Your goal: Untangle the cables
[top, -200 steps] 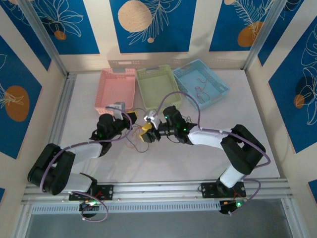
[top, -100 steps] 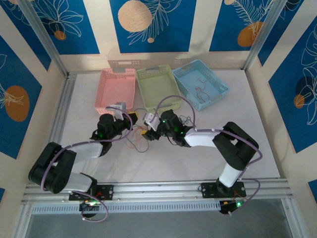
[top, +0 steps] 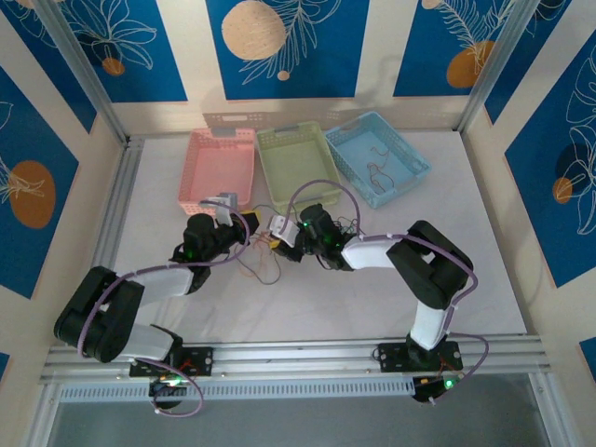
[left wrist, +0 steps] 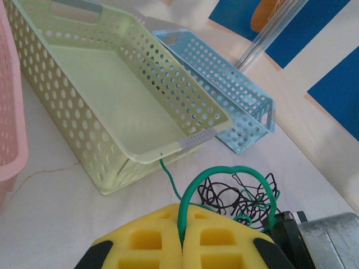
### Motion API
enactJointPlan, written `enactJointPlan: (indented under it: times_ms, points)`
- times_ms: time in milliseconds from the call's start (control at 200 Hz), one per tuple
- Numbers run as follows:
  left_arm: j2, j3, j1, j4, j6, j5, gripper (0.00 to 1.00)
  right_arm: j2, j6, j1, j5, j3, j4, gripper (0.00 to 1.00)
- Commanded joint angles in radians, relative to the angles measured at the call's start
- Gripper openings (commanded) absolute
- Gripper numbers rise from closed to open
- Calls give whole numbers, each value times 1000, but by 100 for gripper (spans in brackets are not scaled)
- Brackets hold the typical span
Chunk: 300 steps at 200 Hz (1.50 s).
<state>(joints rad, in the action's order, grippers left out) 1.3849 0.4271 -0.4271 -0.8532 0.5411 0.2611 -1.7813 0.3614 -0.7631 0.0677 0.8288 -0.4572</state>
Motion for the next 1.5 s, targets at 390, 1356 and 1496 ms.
enactJointPlan:
  times_ms: [390,1356,1496]
  points:
    - [-43,-30,12,-27,-11,-59,0,131,-59,62,84,-81,-39,11]
    - [-73,-62,13,-51,-12,-97,0,82,-89,59,1,-61,-40,10]
    - [-72,-62,13,-57,-14,-91,0,60,-90,59,30,-37,-10,27]
